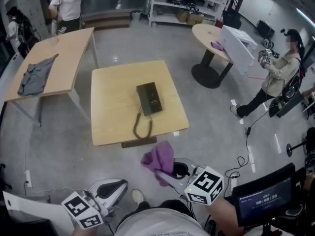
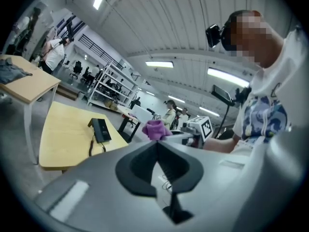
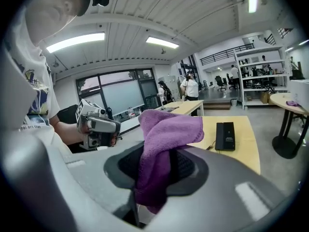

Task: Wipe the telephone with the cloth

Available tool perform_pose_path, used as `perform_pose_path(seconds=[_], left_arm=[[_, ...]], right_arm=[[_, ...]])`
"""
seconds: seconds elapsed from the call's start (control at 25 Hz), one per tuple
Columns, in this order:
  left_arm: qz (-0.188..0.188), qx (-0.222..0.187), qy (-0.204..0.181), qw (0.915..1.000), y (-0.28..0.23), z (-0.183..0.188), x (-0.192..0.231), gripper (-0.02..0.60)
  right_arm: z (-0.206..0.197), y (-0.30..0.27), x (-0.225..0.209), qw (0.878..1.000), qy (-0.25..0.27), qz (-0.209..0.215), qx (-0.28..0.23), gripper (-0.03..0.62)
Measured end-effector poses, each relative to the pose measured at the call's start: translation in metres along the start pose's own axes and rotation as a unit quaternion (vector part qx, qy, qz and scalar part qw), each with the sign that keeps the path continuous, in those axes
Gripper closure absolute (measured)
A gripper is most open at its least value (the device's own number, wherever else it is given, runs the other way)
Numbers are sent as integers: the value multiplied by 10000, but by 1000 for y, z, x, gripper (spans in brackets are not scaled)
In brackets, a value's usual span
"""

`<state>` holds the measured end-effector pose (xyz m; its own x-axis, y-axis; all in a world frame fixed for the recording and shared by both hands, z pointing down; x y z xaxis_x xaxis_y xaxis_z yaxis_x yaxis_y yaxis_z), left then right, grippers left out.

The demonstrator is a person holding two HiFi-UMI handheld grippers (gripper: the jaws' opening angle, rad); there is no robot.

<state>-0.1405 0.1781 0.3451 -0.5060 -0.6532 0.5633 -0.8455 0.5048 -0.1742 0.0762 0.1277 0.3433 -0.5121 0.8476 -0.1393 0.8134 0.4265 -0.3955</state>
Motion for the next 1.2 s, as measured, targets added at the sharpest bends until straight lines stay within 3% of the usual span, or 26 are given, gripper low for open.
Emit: perform_pose_path(seconds=[0.52,0.76,1.0,1.2], left_arm=[[253,-384,-164,9988,-20,-55,-115,577],[467,-359,-212,9980,-21,-93,-175,577],[574,-211,-633,9961,-5,-102,-216,577],[435,-93,-965,9943,4,-106,-220,577]], right_arm=[[-44,133,66,9981,533,55,-289,477],[-73,187,93,9965,723,171,-372,479],[-80,214,119,9960,715,35,-534,479],[-81,215,136,9953,706,-214,-620,479]])
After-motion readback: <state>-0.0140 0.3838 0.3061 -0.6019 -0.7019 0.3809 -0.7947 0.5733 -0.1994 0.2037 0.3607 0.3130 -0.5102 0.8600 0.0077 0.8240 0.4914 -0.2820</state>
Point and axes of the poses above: the fingertips, and each gripper's own axes: y backward along the fingers, x to its left, z out of its top, the point moved 7 cm from there along y, backward along the fingers, and after that the axes turned 6 degrees about y, right-handed, at the moved point
